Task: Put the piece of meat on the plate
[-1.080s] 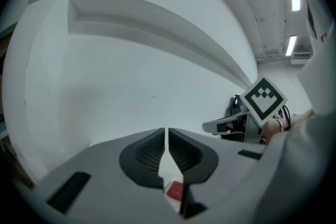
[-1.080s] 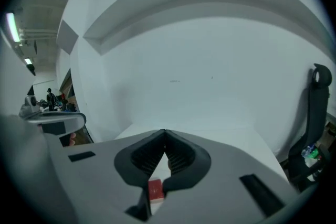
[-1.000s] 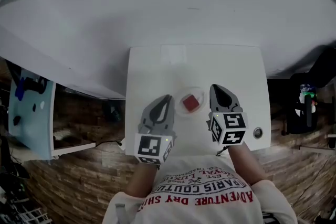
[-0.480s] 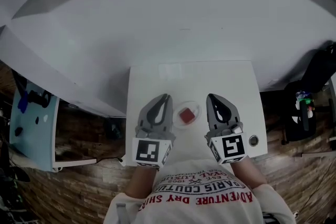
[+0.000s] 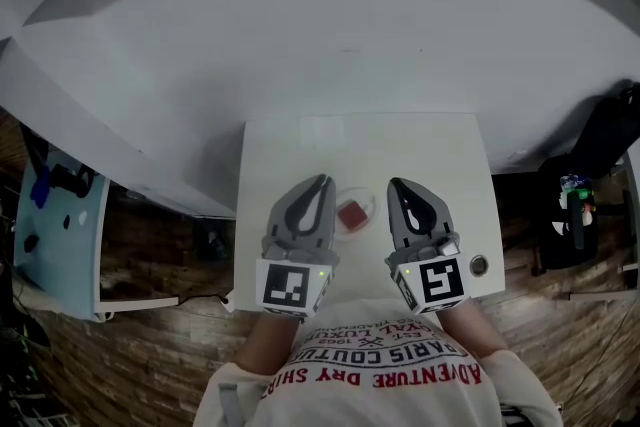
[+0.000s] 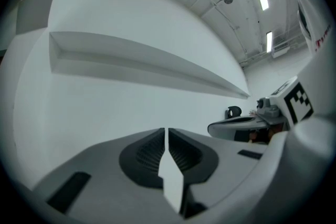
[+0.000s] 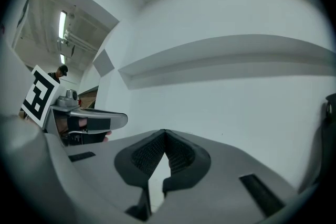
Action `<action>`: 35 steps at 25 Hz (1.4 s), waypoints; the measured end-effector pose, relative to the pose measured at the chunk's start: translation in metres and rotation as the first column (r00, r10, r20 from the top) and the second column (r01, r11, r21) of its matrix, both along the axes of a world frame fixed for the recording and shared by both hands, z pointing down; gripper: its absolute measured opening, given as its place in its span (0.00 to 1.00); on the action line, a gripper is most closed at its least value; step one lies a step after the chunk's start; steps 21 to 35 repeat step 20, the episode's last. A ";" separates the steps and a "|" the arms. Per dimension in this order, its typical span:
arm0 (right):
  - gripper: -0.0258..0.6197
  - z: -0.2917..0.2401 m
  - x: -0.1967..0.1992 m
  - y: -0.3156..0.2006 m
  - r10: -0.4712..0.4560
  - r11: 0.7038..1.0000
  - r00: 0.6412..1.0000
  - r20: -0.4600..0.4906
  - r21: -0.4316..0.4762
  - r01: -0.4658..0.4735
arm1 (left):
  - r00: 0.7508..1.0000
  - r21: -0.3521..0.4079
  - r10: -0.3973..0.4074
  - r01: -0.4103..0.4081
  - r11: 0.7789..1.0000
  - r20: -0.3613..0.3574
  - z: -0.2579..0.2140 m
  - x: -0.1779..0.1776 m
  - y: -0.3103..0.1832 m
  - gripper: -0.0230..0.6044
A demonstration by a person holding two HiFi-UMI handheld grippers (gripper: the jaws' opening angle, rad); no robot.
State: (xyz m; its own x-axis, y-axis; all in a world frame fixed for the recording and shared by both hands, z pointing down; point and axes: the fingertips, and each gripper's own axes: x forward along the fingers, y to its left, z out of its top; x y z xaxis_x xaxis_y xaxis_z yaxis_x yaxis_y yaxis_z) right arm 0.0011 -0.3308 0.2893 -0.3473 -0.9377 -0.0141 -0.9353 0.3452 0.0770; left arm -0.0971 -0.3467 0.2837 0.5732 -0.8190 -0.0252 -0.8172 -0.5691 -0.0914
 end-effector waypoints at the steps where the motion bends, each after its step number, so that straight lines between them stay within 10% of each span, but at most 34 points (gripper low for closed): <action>1: 0.06 0.001 0.000 0.001 0.002 1.000 1.000 0.003 -0.004 -0.002 | 1.000 -0.012 0.001 -0.001 1.000 -0.002 0.000 0.001 0.001 0.07; 35: 0.06 0.016 -0.008 0.002 0.046 0.998 0.998 -0.034 -0.032 -0.047 | 1.000 -0.060 -0.014 0.015 0.998 0.019 0.023 -0.010 0.004 0.07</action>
